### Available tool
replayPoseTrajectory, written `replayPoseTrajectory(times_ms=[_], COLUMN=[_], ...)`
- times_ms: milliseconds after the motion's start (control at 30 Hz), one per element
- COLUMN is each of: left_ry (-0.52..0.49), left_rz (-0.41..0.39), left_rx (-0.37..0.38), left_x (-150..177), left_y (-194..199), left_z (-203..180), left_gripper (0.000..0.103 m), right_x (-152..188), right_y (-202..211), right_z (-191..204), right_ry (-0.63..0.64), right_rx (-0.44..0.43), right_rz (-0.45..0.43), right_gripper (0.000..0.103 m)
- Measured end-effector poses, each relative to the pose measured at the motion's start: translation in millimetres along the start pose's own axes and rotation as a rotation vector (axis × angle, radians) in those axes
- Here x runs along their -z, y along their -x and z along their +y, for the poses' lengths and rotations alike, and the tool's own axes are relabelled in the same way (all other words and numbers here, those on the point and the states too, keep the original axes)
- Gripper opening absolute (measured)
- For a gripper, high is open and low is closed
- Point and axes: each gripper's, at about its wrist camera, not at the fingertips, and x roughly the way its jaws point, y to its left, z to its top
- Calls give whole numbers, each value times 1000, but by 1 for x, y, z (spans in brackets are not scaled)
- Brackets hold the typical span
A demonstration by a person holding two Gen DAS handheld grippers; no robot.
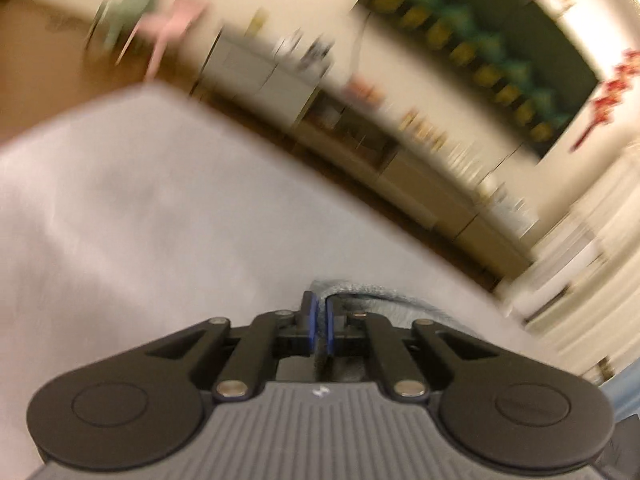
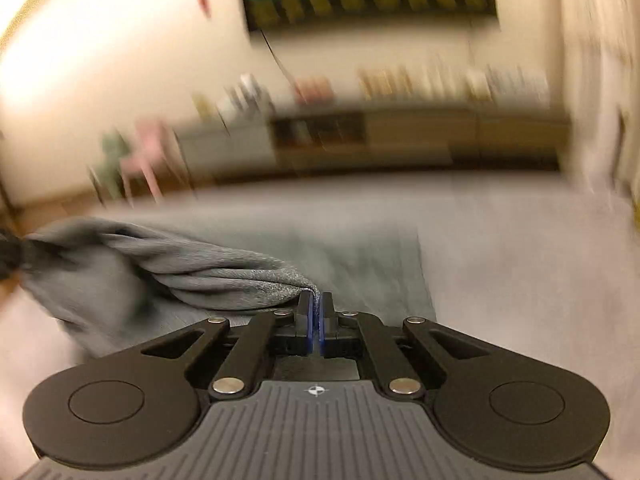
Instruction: Fold clothes
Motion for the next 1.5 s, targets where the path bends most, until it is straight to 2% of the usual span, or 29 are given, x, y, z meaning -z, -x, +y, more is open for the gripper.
replayPoseTrajectory(times_ms=[67, 100, 133, 167, 200, 233, 267, 400, 467, 533, 567, 600, 633, 667, 733, 800, 867, 933, 967, 1067, 1133, 1167, 1233, 1300, 1367, 1400, 1433, 1467, 1500], left_ry=[-5, -27, -49, -68, -88, -107, -117, -120, -150, -204, -231, -265, -290, -297, -293, -258, -297, -352, -384, -437, -443, -445, -464, -467, -452, -442, -436, -437, -445], left_rz=[19, 14, 13, 19, 25, 31, 45, 106, 106, 86, 75, 34, -53, -155, -346, -466, -494, -472, -441, -261, -208, -193, -172, -209, -227, -230, -210, -163, -104], left_rx=[6, 1, -6, -13, -19, -26, -29, -33, -33, -2, 13, 27, 46, 74, 148, 273, 360, 342, 310, 165, 76, 42, -9, -34, -83, -119, -139, -142, -134], left_x=[3, 4, 7, 12, 16, 21, 24, 38, 45, 46, 46, 44, 38, 30, 16, 3, -8, -20, -26, -33, -27, -23, -23, -27, -32, -33, -33, -33, -29], left_y=[-3, -1, 0, -1, -1, -2, -4, -22, -27, -27, -27, -22, -8, 12, 53, 93, 114, 110, 98, 41, 24, 19, 22, 43, 60, 66, 67, 63, 58], left_z=[-1, -5, -10, -16, -22, -29, -33, -36, -38, -42, -44, -47, -49, -49, -48, -41, -45, -62, -75, -104, -98, -91, -75, -51, -35, -27, -20, -13, -9], left_gripper=[17, 36, 60, 70, 82, 91, 93, 91, 77, 31, 22, 13, 12, 11, 11, 12, 14, 16, 18, 42, 73, 80, 79, 84, 87, 87, 91, 93, 96], right_x=[12, 12, 8, 4, 0, -6, -12, -38, -47, -55, -60, -64, -72, -83, -108, -134, -154, -169, -175, -184, -170, -159, -137, -117, -94, -82, -71, -61, -56], right_y=[-3, -1, 2, 6, 10, 12, 13, -21, -47, -73, -85, -97, -104, -97, -60, 0, 63, 85, 77, 42, -4, -19, -50, -50, -40, -38, -38, -39, -44], right_z=[-4, -3, -1, 1, 3, 5, 7, 24, 39, 48, 50, 51, 52, 51, 48, 45, 48, 47, 43, 29, 8, -5, -32, -33, -18, -5, 11, 24, 40], right_ry=[-47, -53, -50, -42, -32, -18, -2, 102, 144, 170, 166, 163, 153, 144, 117, 96, 138, 198, 216, 255, 230, 193, 117, 36, -37, -54, -60, -60, -53], right_rx=[-7, -9, -10, -9, -7, -10, -14, -38, -75, -109, -124, -139, -122, -111, -131, -173, -186, -90, -18, 201, 323, 348, 395, 328, 182, 86, -23, -107, -175], right_rz=[16, 6, -15, -41, -69, -95, -119, -100, -36, 43, 85, 127, 163, 139, 5, -176, -341, -405, -388, -304, -174, -117, -3, -26, -62, -62, -52, -35, -10], right_gripper=[3, 5, 16, 42, 58, 82, 88, 91, 91, 90, 77, 56, 7, 6, 0, 0, 0, 0, 0, 0, 0, 0, 4, 15, 48, 57, 73, 82, 84])
